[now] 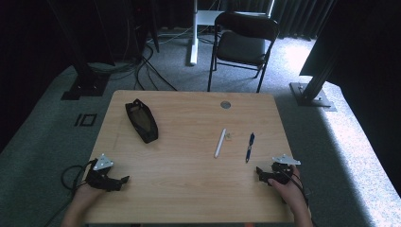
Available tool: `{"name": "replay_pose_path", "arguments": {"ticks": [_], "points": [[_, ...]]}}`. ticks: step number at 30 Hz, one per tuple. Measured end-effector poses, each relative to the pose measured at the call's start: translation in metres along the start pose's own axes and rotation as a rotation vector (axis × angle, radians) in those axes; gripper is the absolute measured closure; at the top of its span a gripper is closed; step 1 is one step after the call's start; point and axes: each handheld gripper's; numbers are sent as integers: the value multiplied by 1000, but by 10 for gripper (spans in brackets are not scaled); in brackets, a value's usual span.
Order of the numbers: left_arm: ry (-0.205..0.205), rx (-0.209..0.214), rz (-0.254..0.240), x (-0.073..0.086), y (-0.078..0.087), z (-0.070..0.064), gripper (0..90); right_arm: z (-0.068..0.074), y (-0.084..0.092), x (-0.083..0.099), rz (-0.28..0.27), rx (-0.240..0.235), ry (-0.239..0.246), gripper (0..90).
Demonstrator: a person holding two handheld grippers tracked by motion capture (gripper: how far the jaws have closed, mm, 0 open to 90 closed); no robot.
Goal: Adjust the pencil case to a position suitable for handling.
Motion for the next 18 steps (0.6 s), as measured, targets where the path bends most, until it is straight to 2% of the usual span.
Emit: {"name": "replay_pose_path", "arguments": {"ticks": [7,11,18], "points": [[0,0,0,0,0,0,16,0,0,0,-1,-2,-1,113],[0,0,0,0,0,0,16,-1,0,-2,-6,-4,-24,114],[0,0,2,0,0,0,16,6,7,-19,-67,-19,-30,114]]}}
Point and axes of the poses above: each handheld gripper's, and its own axes: y roughly backward along the jaws, x roughly out of its underside, z roughly to its left, and after that the axes turned 6 degrees about -z, right-handed
